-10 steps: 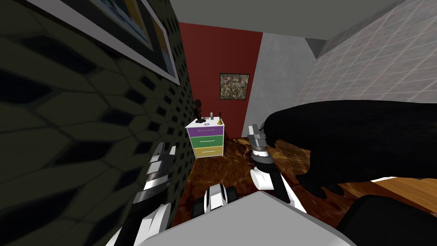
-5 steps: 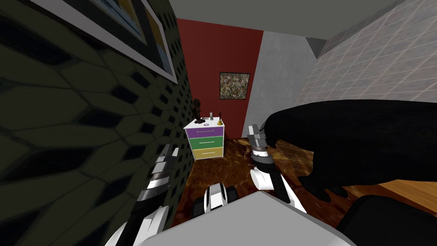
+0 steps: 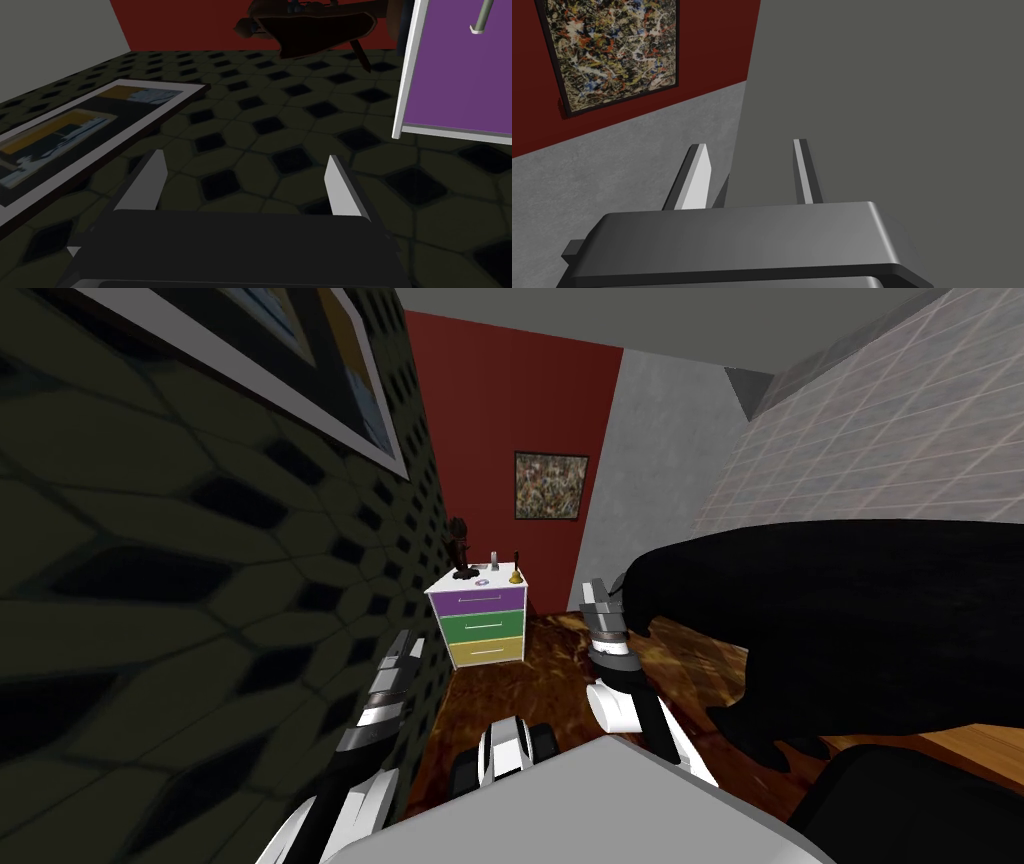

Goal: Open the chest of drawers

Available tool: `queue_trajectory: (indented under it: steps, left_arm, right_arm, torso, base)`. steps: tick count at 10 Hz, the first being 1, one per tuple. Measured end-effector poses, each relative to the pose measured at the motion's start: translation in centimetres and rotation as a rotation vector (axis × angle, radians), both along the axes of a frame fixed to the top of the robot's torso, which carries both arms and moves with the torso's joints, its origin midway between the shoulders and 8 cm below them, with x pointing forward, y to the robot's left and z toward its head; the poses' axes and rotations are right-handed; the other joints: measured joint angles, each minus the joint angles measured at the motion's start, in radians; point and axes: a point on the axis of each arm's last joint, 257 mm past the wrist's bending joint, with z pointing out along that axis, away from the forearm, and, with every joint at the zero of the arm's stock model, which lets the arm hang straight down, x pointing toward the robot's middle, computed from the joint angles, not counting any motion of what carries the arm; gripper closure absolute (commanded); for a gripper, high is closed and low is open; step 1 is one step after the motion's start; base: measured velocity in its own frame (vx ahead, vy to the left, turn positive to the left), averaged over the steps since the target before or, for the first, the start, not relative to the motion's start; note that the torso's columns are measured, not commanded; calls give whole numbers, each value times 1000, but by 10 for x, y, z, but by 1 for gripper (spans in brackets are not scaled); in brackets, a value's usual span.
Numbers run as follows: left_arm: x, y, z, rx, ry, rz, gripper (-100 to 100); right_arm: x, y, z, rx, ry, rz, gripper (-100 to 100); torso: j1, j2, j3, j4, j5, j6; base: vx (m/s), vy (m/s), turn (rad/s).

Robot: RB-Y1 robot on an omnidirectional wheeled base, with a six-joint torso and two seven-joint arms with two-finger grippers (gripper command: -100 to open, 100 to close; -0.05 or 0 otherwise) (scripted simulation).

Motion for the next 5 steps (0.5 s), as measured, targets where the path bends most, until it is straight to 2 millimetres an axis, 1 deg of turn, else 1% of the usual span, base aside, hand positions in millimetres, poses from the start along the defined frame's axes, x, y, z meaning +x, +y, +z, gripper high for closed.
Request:
queue_trajectory:
  steps: [4,5]
  left_arm:
    - [12,3,-26,10,41,-7,-100]
    - [14,4,-36,10,53,-7,-100]
  right_arm:
    - [0,0,0,0,0,0,0]
    - [0,0,0,0,0,0,0]
  torso:
    - [0,-1,0,0,0,0]
    - [-1,-1,0,0,0,0]
  base:
    - [122,3,-25]
    - [122,2,-24]
